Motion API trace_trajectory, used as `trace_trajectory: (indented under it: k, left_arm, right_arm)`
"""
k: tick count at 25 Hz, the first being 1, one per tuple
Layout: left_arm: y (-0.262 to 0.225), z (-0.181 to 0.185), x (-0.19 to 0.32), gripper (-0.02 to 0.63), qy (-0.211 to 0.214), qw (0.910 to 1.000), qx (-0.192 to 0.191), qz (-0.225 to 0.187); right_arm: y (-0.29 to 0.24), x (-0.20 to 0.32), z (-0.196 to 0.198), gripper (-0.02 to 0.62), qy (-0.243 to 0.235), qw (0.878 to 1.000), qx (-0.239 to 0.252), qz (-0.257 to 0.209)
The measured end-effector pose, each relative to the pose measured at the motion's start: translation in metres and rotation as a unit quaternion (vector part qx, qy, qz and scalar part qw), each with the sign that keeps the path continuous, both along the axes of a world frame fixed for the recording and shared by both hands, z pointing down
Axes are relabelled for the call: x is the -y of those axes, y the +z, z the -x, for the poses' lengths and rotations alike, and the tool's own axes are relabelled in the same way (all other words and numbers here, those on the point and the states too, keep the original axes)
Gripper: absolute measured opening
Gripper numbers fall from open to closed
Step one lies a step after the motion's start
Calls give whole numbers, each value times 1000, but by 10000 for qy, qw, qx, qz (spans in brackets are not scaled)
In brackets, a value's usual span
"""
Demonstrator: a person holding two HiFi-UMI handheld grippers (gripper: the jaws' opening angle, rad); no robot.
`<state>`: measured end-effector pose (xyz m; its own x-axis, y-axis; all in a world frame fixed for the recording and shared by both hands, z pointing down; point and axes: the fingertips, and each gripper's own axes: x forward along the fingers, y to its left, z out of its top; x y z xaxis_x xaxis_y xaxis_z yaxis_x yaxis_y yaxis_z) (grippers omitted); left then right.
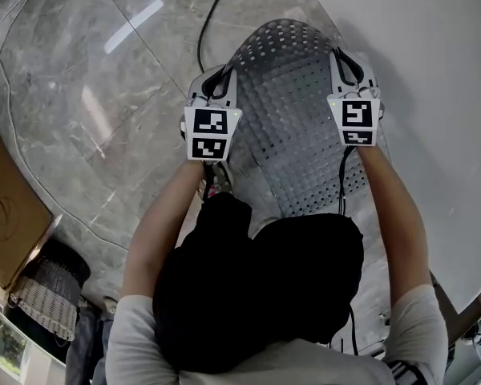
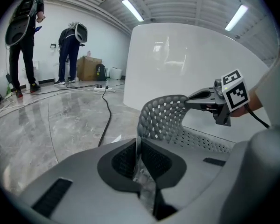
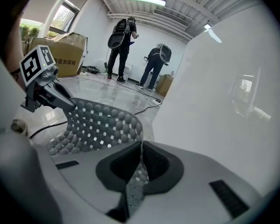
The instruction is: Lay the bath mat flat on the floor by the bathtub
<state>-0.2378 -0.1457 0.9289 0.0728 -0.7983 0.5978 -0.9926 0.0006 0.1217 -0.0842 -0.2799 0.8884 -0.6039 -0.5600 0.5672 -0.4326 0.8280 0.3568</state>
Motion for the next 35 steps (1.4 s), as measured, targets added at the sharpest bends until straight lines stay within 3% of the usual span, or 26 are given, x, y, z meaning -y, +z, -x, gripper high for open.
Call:
trace_trajectory:
  k: [3,11,17,25,30,35]
  left_arm:
    - [1,-3,-1,25,213,9998,54,-29]
    - [13,6,-7,25,23,9998,-164,138]
    - [31,25,3,25,-74,9994,218,244]
    - [50,37,13,25,-216,9984,319,422]
    - [55,41,19,25,-213,9959,680,561]
    - [57,43,20,25,-240,9949,755,623]
  right_arm:
    - [7,4,2,17,40,10000,51,-3]
    - [25,18,32,17,-111,9999,-13,93]
    - [40,26,42,17,-121,9997,-69,182]
    - [55,31,49,17,-31,9998,-150,148]
    - [62,32,53,21,120,9997,-139,135]
    - [65,31,55,26,195,9996,-127,135]
